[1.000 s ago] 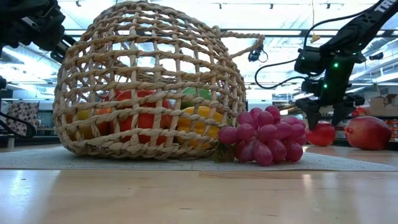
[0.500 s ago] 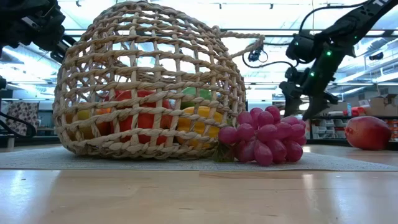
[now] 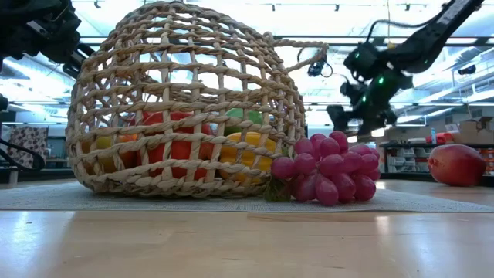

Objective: Build produce basket
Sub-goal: Put the red apple into the brown basket

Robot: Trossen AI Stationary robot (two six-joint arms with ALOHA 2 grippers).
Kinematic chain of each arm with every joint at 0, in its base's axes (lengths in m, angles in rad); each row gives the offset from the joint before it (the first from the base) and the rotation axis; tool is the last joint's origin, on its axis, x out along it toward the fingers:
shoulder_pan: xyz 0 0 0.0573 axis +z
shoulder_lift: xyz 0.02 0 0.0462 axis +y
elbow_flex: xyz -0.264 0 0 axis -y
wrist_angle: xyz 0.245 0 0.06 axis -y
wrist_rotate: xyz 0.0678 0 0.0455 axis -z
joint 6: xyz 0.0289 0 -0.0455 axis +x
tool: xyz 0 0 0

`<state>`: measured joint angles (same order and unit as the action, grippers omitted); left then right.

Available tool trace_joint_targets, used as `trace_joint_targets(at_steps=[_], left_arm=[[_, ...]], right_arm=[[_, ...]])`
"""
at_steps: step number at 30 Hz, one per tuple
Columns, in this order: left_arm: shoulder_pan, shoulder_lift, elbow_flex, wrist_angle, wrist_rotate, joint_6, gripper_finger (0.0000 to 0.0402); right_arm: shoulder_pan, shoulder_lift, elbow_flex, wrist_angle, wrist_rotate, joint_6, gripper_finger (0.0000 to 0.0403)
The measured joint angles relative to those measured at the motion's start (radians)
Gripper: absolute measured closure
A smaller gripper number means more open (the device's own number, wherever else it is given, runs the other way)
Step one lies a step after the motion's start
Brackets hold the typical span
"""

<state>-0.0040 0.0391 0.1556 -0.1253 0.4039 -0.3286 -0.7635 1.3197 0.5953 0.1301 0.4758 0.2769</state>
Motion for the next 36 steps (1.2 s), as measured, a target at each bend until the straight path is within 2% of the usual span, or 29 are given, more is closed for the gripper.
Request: trace_joint_targets(at_steps=[7,10,15,23,30,36], left_arm=[[0.000,0.000,0.000,0.000,0.000,0.000,0.0280],[0.000,0.000,0.000,0.000,0.000,0.000,0.0280],[0.000,0.000,0.000,0.000,0.000,0.000,0.0280],[0.000,0.000,0.000,0.000,0.000,0.000,0.0280],[0.000,0.000,0.000,0.000,0.000,0.000,0.0280],[0.000,0.000,0.000,0.000,0.000,0.000,0.0280]], right_arm=[[-0.070,0.171,0.035,0.071,-0.066,-0.024,0.0037],[-0.083,0.235,0.056,0.061,-0.122,-0.017,0.0037],[-0.078,0.300,0.076,0.034,-0.142,-0.011,0.0037],[-0.072,0.314,0.076,0.024,-0.211,0.008,0.0037],[-0.069,0.315,0.076,0.024,-0.219,-0.015,0.0039],[-0.069,0.314,0.076,0.024,-0.231,-0.039,0.0058]])
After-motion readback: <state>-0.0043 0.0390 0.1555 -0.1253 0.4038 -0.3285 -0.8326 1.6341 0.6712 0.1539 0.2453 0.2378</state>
